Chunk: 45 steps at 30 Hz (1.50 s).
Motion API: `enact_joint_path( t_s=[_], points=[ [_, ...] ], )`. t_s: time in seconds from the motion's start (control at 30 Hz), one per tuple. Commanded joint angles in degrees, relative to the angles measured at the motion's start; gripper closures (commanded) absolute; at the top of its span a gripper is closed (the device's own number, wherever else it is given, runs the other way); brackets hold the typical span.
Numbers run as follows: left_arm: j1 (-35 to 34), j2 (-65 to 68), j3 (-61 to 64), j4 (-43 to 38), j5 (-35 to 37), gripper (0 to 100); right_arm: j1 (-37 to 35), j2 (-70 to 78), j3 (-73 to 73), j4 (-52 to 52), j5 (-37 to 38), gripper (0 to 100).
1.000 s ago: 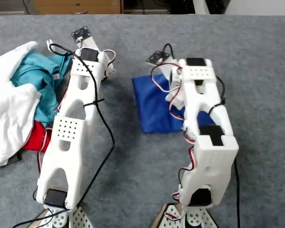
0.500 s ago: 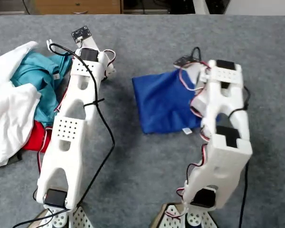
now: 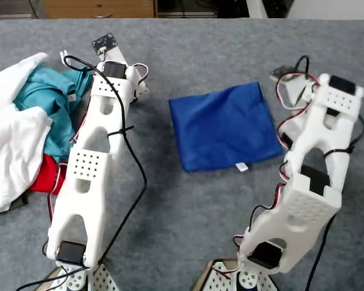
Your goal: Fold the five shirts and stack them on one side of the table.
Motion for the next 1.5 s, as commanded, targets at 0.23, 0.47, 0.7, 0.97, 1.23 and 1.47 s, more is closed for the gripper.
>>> enact_joint_path(
  t_s=[0.23, 0.47, 0.7, 0.97, 1.23, 1.47],
  points=[
    [8.5, -1.2, -3.8, 0.9, 0.0, 98, -7.3, -1.8, -8.7, 1.7, -10.9, 99.4],
    [16.8, -0.3, -19.1, 7.3, 0.0, 98, -6.3, 4.5, 0.6, -9.9, -11.6, 99.4],
    [17.9, 8.2, -18.4, -2.7, 0.2, 98, -4.9, 11.1, 2.2, -14.1, -11.7, 99.4],
    [16.0, 12.1, -23.5, -3.1, 0.4, 98, -3.6, 12.1, 1.7, -14.6, -11.5, 99.4],
    [14.3, 6.1, -23.5, -0.3, 0.1, 98, -4.1, 12.1, -20.8, 0.8, -15.3, 99.4],
    [11.5, 1.8, -23.4, 4.5, 0.0, 98, -12.3, 15.4, -40.2, -0.2, -16.2, 99.4]
  ],
)
